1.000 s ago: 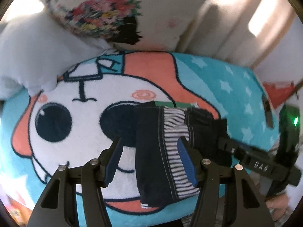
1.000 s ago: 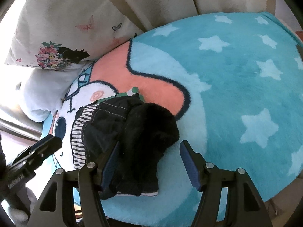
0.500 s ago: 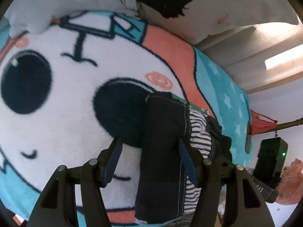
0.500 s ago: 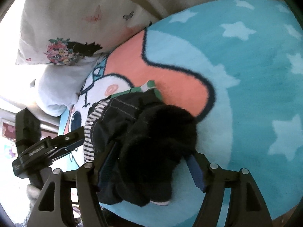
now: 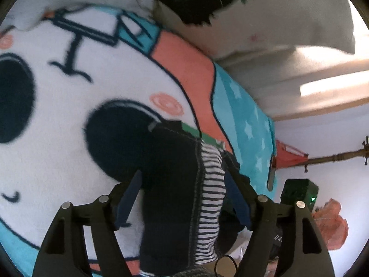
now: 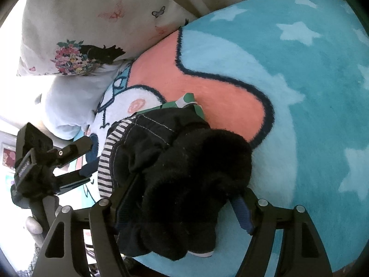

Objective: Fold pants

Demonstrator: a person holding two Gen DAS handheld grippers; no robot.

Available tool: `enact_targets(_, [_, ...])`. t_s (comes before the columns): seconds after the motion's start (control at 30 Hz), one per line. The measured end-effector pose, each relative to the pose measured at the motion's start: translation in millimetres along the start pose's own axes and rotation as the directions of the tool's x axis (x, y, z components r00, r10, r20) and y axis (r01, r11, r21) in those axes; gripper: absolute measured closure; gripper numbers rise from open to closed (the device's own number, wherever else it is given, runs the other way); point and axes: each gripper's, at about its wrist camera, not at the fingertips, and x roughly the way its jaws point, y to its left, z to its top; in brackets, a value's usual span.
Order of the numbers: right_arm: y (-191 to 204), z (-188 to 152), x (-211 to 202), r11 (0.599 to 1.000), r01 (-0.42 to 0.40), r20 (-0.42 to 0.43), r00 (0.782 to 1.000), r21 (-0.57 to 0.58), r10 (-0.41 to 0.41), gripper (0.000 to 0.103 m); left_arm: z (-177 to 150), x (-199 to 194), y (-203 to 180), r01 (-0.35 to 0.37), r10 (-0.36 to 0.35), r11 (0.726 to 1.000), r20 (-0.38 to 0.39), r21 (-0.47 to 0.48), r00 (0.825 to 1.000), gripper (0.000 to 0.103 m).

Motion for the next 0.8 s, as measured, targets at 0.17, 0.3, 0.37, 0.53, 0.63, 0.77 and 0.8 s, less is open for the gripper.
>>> enact_targets(0.17, [5.0,-4.1,-2.6,0.999,0.033,0.016,0.999,-0.009,-0.033,0.025,-1.3,28.9,-29.7,-0.245,0.253,0.947,-0.011,0.208,0.967,0.056])
enact_targets(0.3, [8.3,-7.9,-8.6,0.999,0.045,0.023,0.999,-0.017,-0.045,0.024,-1.9,20.1,-37.9,-0.290,0.291,0.920,0.033,0.263,0.956,0.076])
enact_targets(0.37, [10.1,-11.3,-12.3,0.999,0.049,0.026,0.998,-0.023,-0.048,0.024,-0.7,16.8,-32.7,-0.267,0.270,0.929,0.021,0.256,0.963,0.076])
enact_targets(0.53, [11.4,-14.7,-15.1,0.999,0.047,0.033,0.998,-0.025,-0.047,0.022,2.3,14.6,-9.0,-0.241,0.242,0.946,0.020,0.215,0.970,0.074])
enact_targets(0.63, [16.1,-13.9,-15.1,0.999,0.042,0.040,0.998,-0.028,-0.040,0.022,-0.1,12.6,-10.4,-0.290,0.285,0.921,0.057,0.261,0.957,0.073])
enact_targets(0.77, [27.5,-11.8,-24.0,0.999,0.040,0.084,0.996,-0.023,-0.038,0.022,-2.7,10.2,-7.2,-0.316,0.307,0.907,0.078,0.279,0.949,0.068])
enact_targets(0.8, [32.8,-11.5,-30.8,0.997,0.067,0.126,0.990,-0.030,-0.063,0.022,-2.3,8.9,-5.0,-0.313,0.303,0.910,0.076,0.271,0.950,0.067])
